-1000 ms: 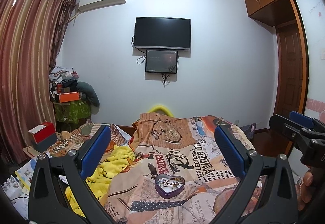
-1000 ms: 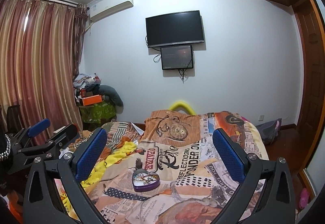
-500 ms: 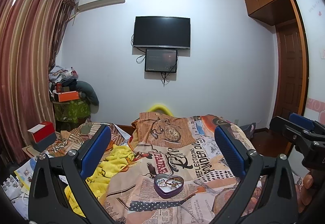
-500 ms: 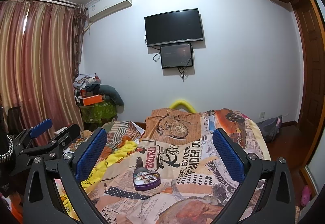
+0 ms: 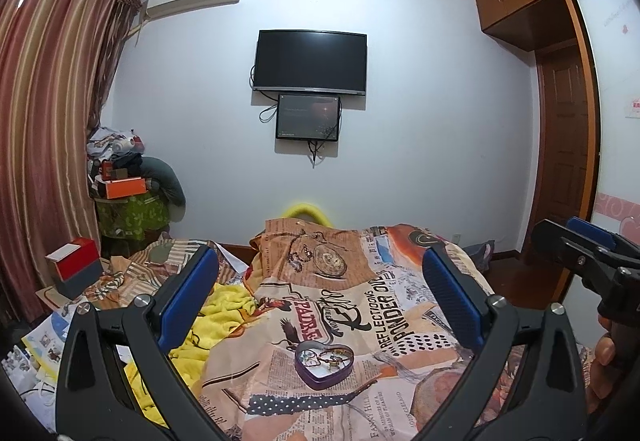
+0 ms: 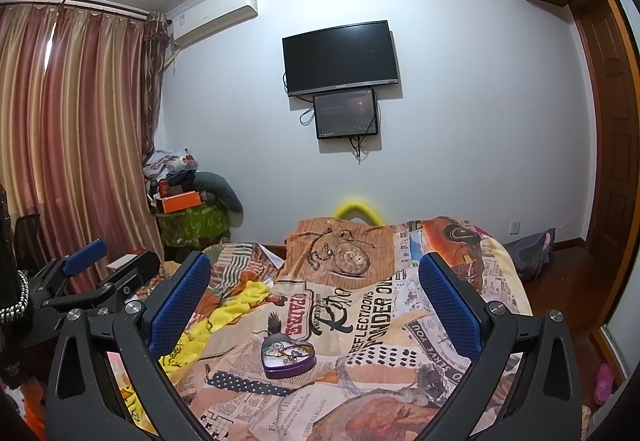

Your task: Organize jewelry

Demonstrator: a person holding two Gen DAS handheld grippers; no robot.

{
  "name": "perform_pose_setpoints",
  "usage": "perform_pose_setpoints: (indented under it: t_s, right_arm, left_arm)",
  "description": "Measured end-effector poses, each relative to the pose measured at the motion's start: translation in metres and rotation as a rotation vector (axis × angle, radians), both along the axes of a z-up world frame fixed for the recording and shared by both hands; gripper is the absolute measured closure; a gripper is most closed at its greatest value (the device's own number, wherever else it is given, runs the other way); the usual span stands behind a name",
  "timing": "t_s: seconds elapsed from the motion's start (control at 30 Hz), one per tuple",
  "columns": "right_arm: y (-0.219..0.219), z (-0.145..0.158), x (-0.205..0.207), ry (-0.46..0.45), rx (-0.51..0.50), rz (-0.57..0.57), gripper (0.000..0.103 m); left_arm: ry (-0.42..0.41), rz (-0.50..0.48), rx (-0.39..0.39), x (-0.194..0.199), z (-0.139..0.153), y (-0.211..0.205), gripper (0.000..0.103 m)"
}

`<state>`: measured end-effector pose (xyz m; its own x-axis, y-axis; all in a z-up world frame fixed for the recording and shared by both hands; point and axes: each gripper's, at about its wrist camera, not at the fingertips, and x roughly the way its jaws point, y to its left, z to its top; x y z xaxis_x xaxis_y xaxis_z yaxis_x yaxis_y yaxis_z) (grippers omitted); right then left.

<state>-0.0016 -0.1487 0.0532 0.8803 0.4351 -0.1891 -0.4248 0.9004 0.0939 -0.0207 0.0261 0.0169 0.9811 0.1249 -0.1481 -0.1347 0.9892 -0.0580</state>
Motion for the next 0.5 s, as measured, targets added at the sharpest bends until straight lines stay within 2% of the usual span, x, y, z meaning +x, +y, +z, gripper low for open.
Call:
perform_pose_setpoints:
  t_s: [0.5]
  right_arm:
    - [-0.0005,-0.0028,0.0032,0.002,0.007,-0.003,0.000]
  left_arm:
    - [0.000,-0.017,-0.017,-0.0008,-0.0009,0.0047,0.001]
